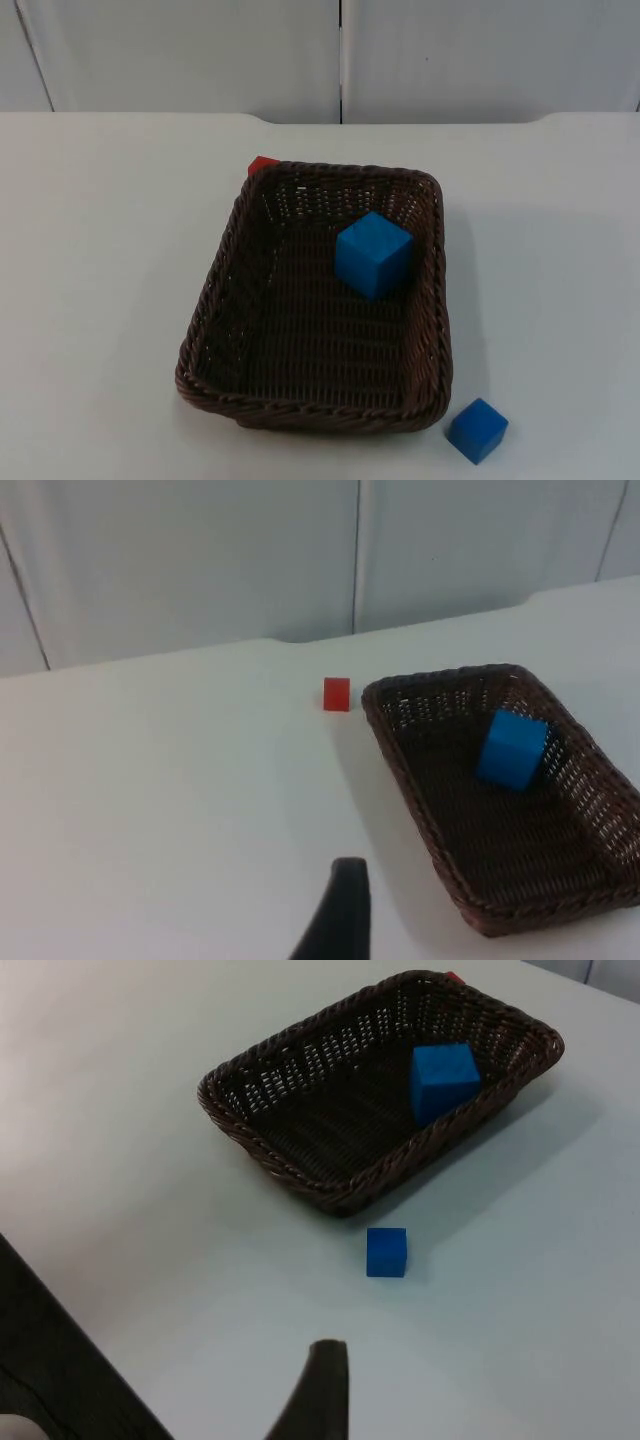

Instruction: Pick up the basket with the left hand and place the largest block into the basket with the right hand.

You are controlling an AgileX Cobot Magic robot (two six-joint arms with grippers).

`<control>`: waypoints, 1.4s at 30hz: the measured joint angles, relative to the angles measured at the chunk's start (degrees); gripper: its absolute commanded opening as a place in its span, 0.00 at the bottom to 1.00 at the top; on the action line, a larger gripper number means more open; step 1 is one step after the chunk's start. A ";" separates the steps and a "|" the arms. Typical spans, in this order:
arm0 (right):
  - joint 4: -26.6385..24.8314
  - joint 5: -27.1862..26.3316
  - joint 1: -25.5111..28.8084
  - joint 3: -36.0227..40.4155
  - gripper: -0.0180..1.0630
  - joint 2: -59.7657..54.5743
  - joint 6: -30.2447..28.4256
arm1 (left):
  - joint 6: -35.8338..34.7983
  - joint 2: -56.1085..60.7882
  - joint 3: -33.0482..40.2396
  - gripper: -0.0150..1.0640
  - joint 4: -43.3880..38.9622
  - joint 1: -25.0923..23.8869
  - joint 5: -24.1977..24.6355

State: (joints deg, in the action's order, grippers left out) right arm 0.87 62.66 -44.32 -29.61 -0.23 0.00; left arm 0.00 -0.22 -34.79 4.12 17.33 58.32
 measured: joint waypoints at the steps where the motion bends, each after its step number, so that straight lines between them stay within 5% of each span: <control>1: 0.00 0.00 0.00 0.00 0.74 0.00 0.00 | -0.64 0.00 0.51 0.72 -0.02 0.00 0.00; 10: 0.00 0.00 0.00 0.00 0.74 0.00 0.00 | -1.41 0.00 5.73 0.72 -1.55 0.00 2.72; 35: 0.00 0.00 0.00 0.00 0.75 0.00 0.00 | -1.50 0.00 6.20 0.72 -2.88 0.00 3.09; 38: 0.00 0.00 0.00 0.00 0.82 0.00 0.00 | -1.50 0.00 6.20 0.77 -2.88 0.00 3.09; 41: 0.00 0.00 0.00 0.00 0.99 0.00 0.00 | -1.50 0.00 6.20 0.99 -2.88 0.00 3.09; 42: 0.00 0.00 0.00 0.00 0.99 0.00 0.00 | -1.50 0.00 6.20 0.99 -2.88 0.00 3.09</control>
State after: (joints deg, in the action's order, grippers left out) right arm 0.87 62.66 -44.32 -29.61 -0.23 0.00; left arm -1.50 -0.22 -28.59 1.24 17.33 61.41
